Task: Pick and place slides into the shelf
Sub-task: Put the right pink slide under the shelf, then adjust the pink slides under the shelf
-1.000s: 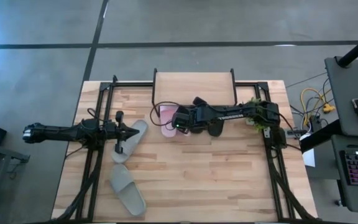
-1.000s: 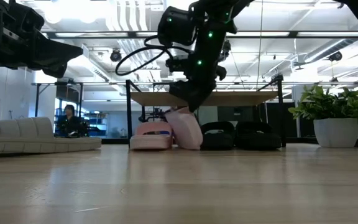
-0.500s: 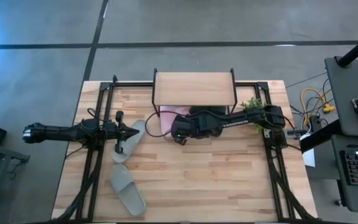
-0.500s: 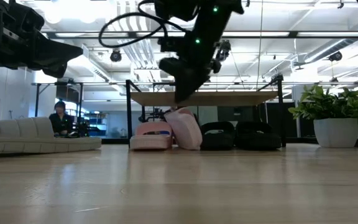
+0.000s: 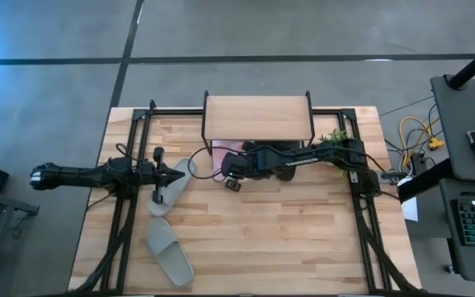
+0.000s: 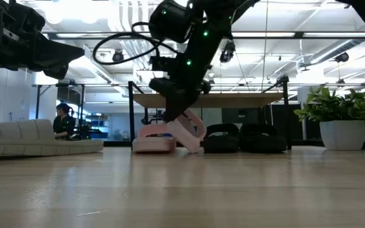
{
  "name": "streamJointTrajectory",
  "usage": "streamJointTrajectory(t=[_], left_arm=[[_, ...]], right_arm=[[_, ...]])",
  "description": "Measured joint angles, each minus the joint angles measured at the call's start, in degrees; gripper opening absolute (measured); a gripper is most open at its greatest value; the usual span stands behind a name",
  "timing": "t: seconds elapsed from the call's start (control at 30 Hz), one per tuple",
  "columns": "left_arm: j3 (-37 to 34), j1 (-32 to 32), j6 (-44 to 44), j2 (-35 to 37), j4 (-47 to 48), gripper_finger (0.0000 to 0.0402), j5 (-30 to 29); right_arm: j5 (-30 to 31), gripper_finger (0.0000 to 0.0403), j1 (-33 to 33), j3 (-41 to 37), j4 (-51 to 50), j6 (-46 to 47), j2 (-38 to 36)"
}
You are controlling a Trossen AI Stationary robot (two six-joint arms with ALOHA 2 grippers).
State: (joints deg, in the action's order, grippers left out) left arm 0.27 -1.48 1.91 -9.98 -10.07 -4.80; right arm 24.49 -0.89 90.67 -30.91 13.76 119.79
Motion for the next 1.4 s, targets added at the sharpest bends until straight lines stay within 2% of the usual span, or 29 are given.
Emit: streamJointTrajectory(t=[0.13,0.5,0.67,0.9,0.97,1.2,1.27,1.4], left_arm=[[0.0,-0.01,0.0,-0.02,0.02,0.0,0.0],[0.0,-0.01,0.0,-0.09,0.06,0.0,0.0],[0.0,0.0,0.0,-0.02,0.02,0.0,0.0],[0.0,0.0,0.0,-0.07,0.02,0.0,0.0],[0.0,-0.01,0.0,-0.11,0.02,0.0,0.0],[0.0,-0.02,0.0,-0.02,0.0,0.0,0.0],[0.0,0.0,0.0,-0.02,0.04,0.0,0.0],[0.0,0.0,0.0,-0.06,0.01,0.0,0.0]], right_arm=[[-0.69,0.0081,-0.11,-0.04,3.05,-0.68,1.22],[8.5,0.0097,-2.37,-0.46,-2.39,0.75,1.76],[8.75,0.0096,-2.52,-0.58,-6.9,2.01,1.44],[8.69,0.0102,-2.11,-0.12,-6.67,2.31,1.44],[7.13,0.0102,-1.53,0.68,-6.77,2.31,1.23],[-9.46,0.0087,0.5,2.91,-5.03,4.59,0.96],[-11.34,0.0081,1.32,2.65,-4.38,6.2,1.53],[-10.81,0.007,2.94,2.58,-2.1,5.06,3.21]])
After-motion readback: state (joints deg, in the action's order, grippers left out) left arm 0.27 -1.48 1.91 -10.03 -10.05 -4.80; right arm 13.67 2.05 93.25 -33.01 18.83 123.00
